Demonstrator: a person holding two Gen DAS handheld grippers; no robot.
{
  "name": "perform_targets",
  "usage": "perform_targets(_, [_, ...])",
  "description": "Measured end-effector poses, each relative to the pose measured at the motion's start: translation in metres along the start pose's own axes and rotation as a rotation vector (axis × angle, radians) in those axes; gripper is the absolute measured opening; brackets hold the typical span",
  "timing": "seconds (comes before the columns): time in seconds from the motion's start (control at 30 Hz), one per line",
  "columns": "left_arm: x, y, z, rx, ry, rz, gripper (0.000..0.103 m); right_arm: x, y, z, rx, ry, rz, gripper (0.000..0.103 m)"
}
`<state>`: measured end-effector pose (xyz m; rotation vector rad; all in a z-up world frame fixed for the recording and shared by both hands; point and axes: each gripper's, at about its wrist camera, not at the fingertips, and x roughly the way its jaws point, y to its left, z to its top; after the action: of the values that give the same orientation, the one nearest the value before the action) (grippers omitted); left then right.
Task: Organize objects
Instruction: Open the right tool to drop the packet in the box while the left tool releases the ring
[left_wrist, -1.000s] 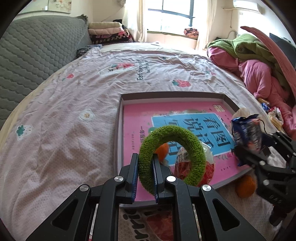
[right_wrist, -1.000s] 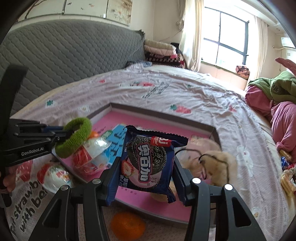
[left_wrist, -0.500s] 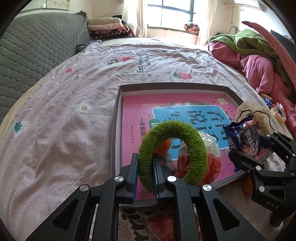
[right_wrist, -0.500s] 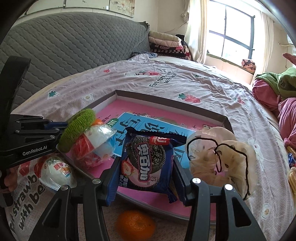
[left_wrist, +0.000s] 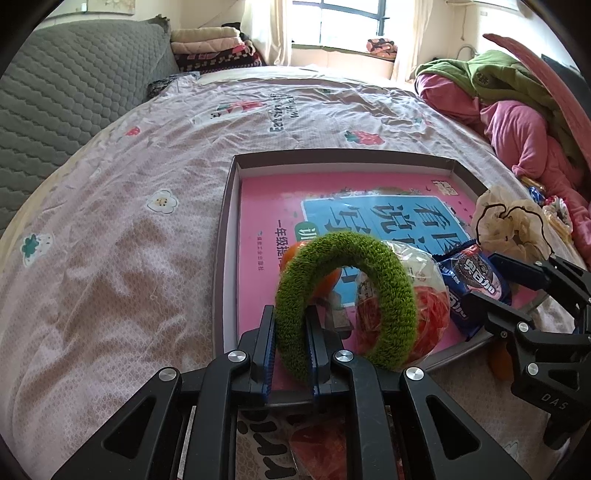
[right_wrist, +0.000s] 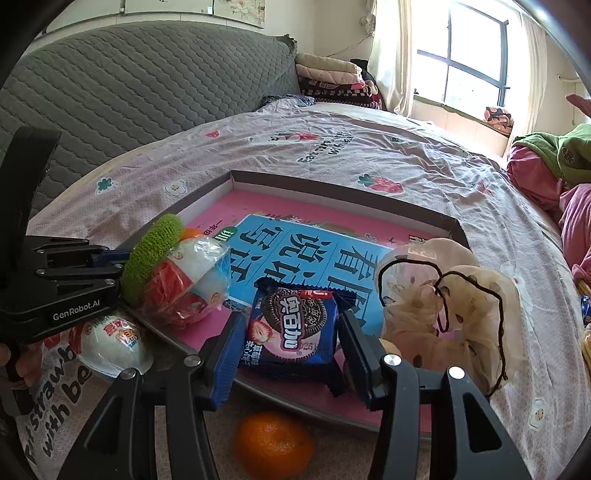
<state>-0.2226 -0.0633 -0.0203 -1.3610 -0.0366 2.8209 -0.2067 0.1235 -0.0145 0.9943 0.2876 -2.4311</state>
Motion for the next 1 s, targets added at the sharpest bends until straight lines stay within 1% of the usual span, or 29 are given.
perform_targets(0.27, [-0.001,0.003,0.0,-0.01,-0.009,0.003,0.017,-0.008,-0.002,-0.002,0.019,-0.005,0.006,0.052])
perform_targets(0.33, [-0.003,0.002,0.0,-0.009,-0.018,-0.006,0.019,-0.01,-0.002,-0.002,0.024,-0.005,0.011,0.052])
perform_targets(0.4, [-0.005,0.003,0.001,-0.015,-0.028,-0.014,0.022,-0.013,-0.002,-0.003,0.027,-0.012,0.011,0.052])
perform_targets(0.63, [-0.018,0.007,0.004,-0.028,-0.065,-0.016,0.025,-0.02,-0.001,-0.001,0.027,-0.026,0.012,0.052])
perform_targets(0.77, [-0.023,0.008,0.005,-0.035,-0.076,-0.013,0.034,-0.023,-0.001,0.0,0.031,-0.04,0.009,0.052])
perform_targets(0.93, [-0.029,0.006,0.005,-0.033,-0.085,-0.009,0.035,-0.029,-0.002,0.0,0.032,-0.053,-0.011,0.053])
perform_targets(1.0, [-0.03,0.006,0.005,-0.032,-0.085,-0.008,0.039,-0.031,-0.002,0.0,0.034,-0.055,-0.019,0.054])
